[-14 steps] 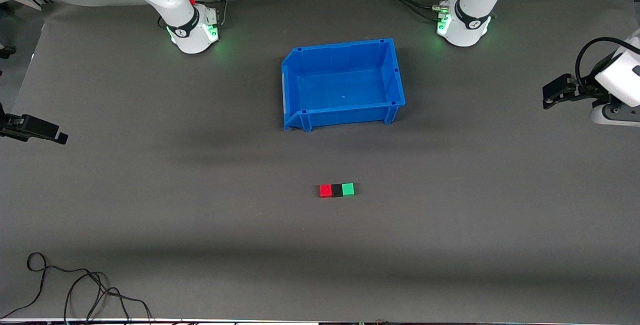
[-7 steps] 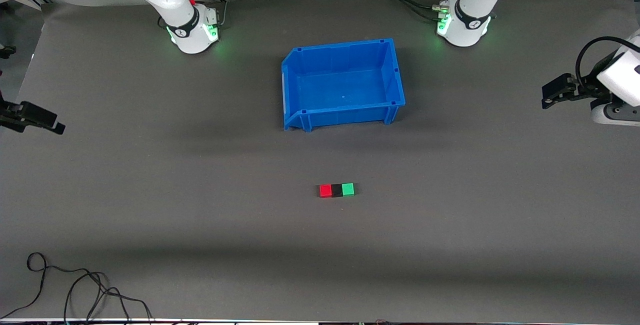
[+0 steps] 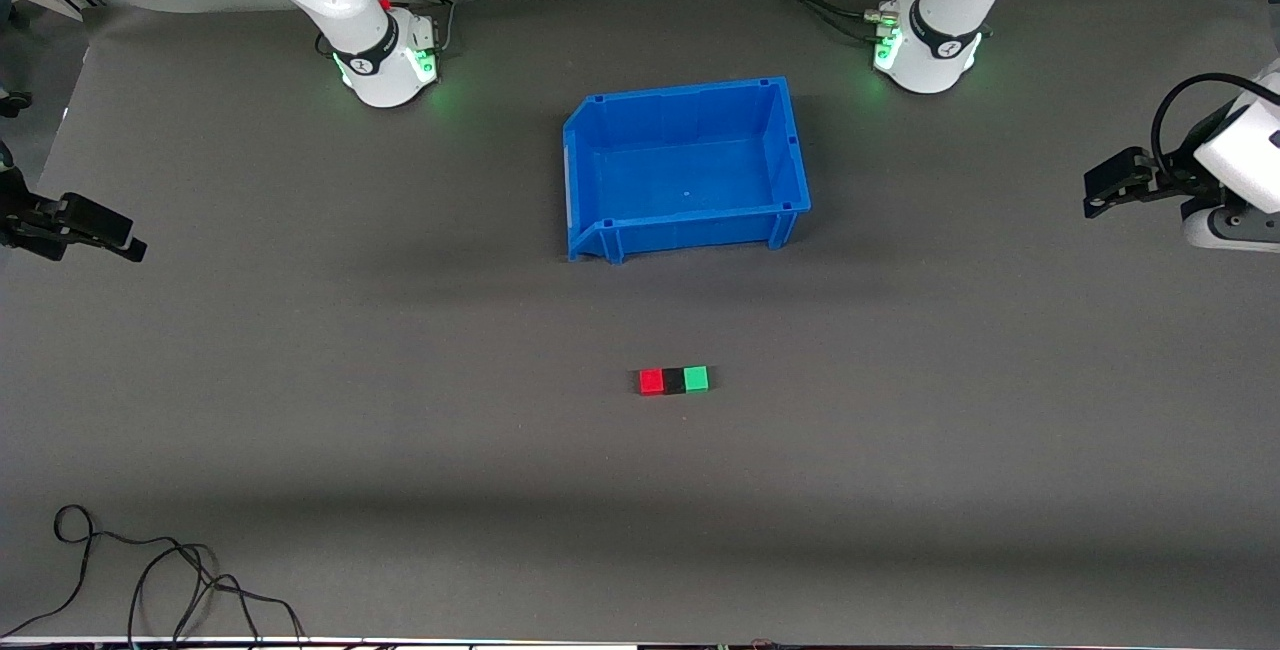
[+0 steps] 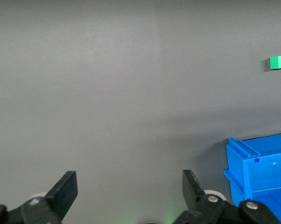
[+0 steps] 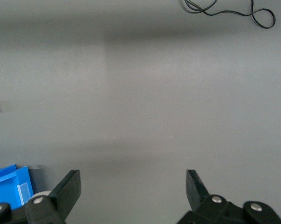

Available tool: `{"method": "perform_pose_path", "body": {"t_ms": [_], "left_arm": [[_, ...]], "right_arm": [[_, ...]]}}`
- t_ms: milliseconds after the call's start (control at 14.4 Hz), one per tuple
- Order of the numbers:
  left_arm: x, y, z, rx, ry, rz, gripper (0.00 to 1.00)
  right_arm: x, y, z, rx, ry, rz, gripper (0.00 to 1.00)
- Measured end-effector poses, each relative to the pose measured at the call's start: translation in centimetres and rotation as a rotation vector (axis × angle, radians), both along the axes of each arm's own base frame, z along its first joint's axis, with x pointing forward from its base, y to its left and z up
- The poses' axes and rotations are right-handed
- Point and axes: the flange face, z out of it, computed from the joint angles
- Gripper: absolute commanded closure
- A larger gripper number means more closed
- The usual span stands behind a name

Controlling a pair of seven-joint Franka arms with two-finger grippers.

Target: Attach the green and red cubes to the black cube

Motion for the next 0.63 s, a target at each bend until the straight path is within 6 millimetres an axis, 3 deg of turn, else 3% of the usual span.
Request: {"method": "perform_pose_path", "body": {"t_ms": [627], "left_arm": [[0.0, 0.0, 0.0, 0.0, 0.0, 0.002, 0.0]], "right_arm": [[-0.18, 0.02, 0.6, 0.0, -0.017, 0.0, 0.0]]}}
